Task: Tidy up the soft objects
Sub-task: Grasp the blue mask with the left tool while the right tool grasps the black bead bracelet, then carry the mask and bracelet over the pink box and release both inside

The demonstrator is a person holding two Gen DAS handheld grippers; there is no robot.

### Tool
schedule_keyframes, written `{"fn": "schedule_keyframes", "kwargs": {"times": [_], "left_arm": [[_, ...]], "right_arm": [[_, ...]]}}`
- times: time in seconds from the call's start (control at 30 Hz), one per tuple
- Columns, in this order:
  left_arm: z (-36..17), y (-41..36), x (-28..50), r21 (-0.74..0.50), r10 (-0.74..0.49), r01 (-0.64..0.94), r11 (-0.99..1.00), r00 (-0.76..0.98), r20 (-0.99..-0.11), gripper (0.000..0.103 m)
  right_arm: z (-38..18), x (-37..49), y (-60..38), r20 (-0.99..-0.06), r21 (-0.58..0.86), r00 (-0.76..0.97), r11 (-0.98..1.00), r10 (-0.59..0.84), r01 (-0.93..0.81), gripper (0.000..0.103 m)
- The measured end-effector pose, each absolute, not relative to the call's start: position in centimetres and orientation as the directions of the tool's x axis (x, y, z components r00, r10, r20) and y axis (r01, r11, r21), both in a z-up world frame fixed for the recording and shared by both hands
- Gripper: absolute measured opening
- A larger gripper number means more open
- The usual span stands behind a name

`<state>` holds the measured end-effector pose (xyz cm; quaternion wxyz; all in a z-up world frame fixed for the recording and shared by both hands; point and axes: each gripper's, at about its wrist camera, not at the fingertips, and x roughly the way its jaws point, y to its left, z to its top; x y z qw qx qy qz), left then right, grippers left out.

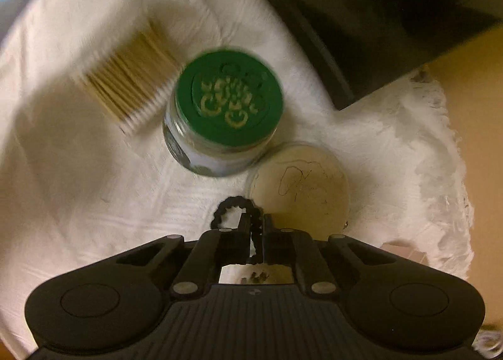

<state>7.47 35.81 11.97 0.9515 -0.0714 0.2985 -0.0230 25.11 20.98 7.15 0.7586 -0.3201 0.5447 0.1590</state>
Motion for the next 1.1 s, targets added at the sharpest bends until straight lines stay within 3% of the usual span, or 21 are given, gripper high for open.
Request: {"fn": "schedule_keyframes", "kwargs": {"times": [0.23,0.47,0.6,0.8,1.1], "left_arm": [[18.0,32.8,10.6,-0.079,-0.105,0.076,0.994,0.875,-0.472,0.01],[23.3,24.1,13.7,-0.029,-0.283,0.295,0.955,0.879,-0.383,0.01],[24.0,18.4,14.6,-0.036,-0.416,0.436,0.899,0.825,-0.383,0.01],[22.9,10.9,15.1,-0.094,-0.575,0.592,0.8,0.713,-0.401,0.01],[18.9,4.2,17.2,-0.241,-0.71,0.685,0.688,0.567,-0.418,0.011]], "right_arm": [[17.9,21.7,15.6,-0.841,-0.226,0.535,0.845,0.082,-0.484,0.007],[25.6,17.7,7.1,-0.699,-0.184,0.709,0.933,0.097,-0.31,0.007],[27.3,15.8,1.8,-0.647,-0.165,0.762,0.968,0.038,-0.188,0.007],[26.9,14.2,-5.2,-0.647,-0.106,0.76,0.994,-0.052,-0.022,0.007],[24.7,12.3,-12.4,-0.674,-0.041,0.728,0.991,-0.124,0.131,0.007]]}}
